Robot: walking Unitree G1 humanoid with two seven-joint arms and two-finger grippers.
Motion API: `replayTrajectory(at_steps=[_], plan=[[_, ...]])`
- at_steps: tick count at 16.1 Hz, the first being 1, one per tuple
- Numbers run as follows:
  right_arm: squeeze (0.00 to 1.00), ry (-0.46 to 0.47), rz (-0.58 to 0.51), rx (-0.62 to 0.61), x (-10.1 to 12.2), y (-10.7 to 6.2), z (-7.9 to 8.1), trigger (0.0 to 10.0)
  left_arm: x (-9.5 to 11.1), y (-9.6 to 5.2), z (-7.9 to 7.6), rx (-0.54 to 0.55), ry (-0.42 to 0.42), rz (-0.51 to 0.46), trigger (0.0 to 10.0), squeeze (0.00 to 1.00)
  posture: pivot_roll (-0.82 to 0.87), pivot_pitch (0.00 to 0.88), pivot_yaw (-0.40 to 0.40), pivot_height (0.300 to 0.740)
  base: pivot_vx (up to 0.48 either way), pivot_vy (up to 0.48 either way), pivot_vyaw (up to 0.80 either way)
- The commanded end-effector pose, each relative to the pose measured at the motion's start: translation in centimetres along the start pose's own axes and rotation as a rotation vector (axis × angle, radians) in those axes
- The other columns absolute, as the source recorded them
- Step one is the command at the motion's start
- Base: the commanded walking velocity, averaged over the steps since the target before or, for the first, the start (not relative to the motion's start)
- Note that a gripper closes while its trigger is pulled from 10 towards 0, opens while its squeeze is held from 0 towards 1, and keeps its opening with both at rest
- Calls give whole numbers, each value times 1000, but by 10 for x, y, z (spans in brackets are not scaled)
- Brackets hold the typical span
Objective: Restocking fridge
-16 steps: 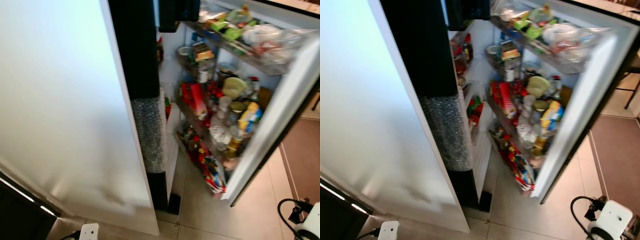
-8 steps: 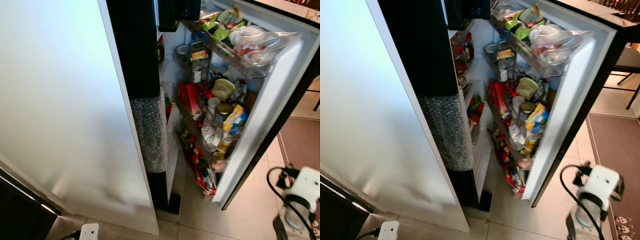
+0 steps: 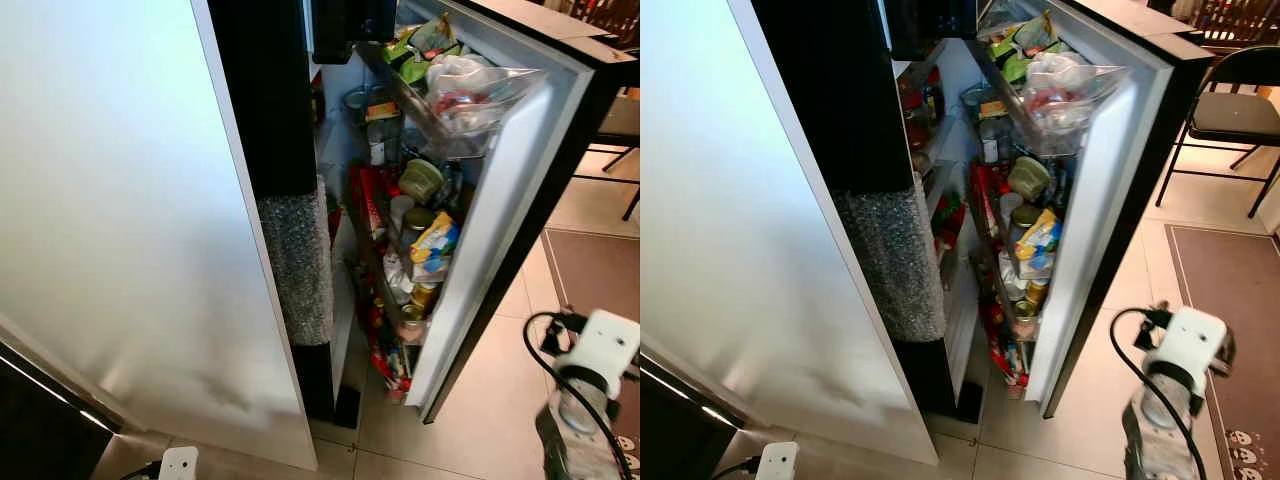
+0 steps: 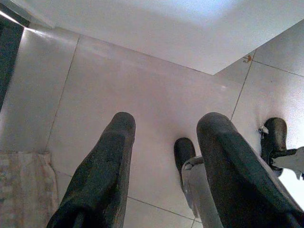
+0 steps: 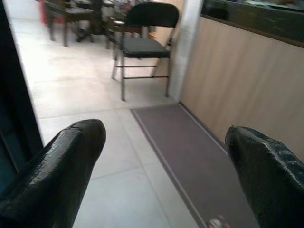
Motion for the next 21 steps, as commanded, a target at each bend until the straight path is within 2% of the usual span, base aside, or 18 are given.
replayTrajectory(at_steps=[1,2,3,4,11,16,18,21], plan=[[0,7,-4,47,5,1,12,10000,-4,-1,4,7,9,16,10000,0,-85,0,70,740,0,0,0],[0,5,-7,73,7,2,17,10000,-4,-1,4,7,9,16,10000,0,-86,0,70,740,0,0,0],[0,-24,-39,144,15,2,33,10000,-4,-1,4,6,12,16,10000,0,-85,0,71,740,0,0,0],[0,-25,-52,165,18,1,39,10000,-4,-1,4,5,11,15,10000,0,-85,0,70,740,0,0,0],[0,-13,-53,271,26,2,62,10000,-3,-1,4,8,10,11,10000,0,-77,0,69,740,0,0,0],[0,-40,-45,534,29,-12,114,10000,-2,-1,4,9,5,11,10000,0,-72,0,71,740,0,0,0],[0,-36,-53,558,33,-13,122,10000,-2,-1,4,13,2,10,10000,0,-67,0,70,740,0,0,0],[0,-38,-64,642,38,-23,145,10000,-1,0,4,15,1,10,10000,0,-65,1,70,740,0,0,0]])
Point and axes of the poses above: a point about 5 cm out from each wrist's last joint towards the gripper, its own y axis pointing out of the wrist towards the gripper, its own x axis along the axis of the wrist's last joint, z = x × y, the point moved 5 cm from there along y, pointing out of the wrist towards the gripper, and after that the axes turned 2 degrees about -y, right-handed, at the moved point
